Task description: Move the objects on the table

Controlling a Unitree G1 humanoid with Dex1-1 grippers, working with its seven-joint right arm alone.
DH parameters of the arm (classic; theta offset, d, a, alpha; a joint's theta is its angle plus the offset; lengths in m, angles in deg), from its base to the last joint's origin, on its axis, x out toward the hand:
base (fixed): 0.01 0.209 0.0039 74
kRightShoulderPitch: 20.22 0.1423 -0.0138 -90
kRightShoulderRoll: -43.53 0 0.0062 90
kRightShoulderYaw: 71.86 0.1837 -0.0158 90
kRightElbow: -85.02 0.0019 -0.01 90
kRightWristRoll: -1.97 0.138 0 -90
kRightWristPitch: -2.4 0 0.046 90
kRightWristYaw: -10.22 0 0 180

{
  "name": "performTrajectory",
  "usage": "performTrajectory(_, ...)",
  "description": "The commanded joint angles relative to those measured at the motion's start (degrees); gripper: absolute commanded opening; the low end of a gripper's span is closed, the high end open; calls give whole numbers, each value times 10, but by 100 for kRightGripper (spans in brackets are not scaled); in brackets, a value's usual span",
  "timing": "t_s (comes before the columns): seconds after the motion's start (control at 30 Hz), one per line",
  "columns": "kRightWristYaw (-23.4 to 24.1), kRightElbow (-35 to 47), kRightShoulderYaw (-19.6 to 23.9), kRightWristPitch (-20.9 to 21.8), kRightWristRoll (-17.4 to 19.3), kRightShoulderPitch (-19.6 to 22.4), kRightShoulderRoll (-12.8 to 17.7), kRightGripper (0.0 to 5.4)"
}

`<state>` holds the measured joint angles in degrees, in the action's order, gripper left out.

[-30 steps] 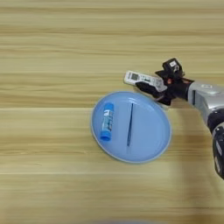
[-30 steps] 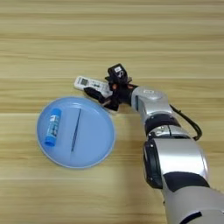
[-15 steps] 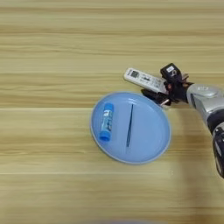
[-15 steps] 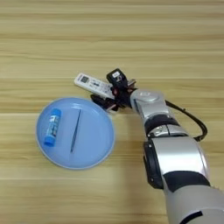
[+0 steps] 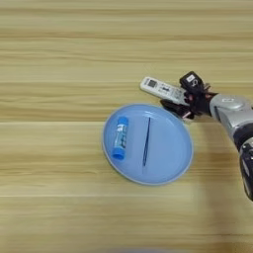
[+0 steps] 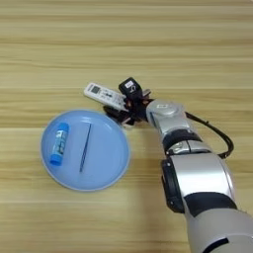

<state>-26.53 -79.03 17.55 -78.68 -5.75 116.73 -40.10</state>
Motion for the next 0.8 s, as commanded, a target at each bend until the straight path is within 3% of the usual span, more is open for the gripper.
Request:
performTrajectory(0.03,12,19,-1,7,-4,38,18,406)
performTrajectory(0.43,0,19,-3,9,-3,33,10,294)
performTrajectory(0.8,-25,24,-5,16,2,26,5,289)
